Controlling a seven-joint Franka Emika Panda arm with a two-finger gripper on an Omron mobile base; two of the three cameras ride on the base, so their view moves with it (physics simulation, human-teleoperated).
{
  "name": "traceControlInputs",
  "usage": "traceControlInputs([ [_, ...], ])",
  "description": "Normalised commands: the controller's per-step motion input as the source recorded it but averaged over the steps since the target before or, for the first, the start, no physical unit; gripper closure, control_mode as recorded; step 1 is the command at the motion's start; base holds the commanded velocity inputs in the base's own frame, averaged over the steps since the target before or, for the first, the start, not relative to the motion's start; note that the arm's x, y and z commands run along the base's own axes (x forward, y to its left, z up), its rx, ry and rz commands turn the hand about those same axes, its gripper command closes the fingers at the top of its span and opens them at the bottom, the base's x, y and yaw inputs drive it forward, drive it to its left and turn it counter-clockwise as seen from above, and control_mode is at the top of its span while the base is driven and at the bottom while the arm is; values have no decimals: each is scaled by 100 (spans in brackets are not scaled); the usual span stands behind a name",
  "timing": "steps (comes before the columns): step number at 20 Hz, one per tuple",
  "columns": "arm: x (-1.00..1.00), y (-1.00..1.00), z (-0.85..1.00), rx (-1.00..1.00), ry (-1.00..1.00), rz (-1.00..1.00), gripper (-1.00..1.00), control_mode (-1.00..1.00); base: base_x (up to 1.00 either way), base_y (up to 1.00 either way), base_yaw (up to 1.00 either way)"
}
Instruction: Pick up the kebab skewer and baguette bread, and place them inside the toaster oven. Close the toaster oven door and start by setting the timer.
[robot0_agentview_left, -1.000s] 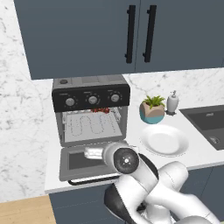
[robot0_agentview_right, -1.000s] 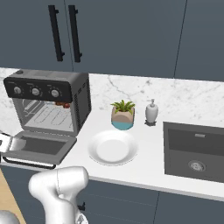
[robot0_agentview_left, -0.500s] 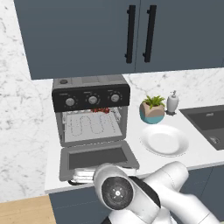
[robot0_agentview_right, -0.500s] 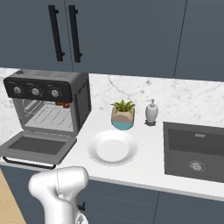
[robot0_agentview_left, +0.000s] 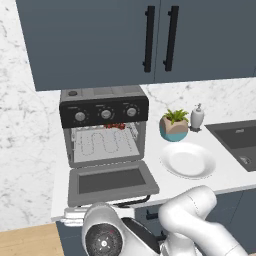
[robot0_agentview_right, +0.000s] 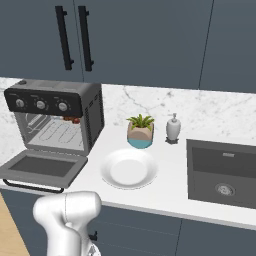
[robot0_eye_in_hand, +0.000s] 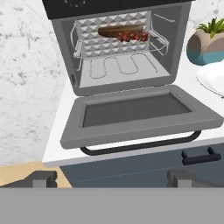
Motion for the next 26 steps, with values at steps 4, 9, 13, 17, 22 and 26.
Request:
traceControlInputs([
  [4,0,47,-29,-3,0,1,-100,-100,0,0,0],
  [9,0,33,-26,0,0,0,-100,-100,0,0,0],
  [13,0,22,-25,0,0,0,-100,-100,0,0,0],
  [17,14,4,-28,0,0,0,-100,-100,0,0,0],
  [22,43,0,-26,0,0,0,-100,-100,0,0,0],
  [26,43,0,-24,0,0,0,-100,-100,0,0,0],
])
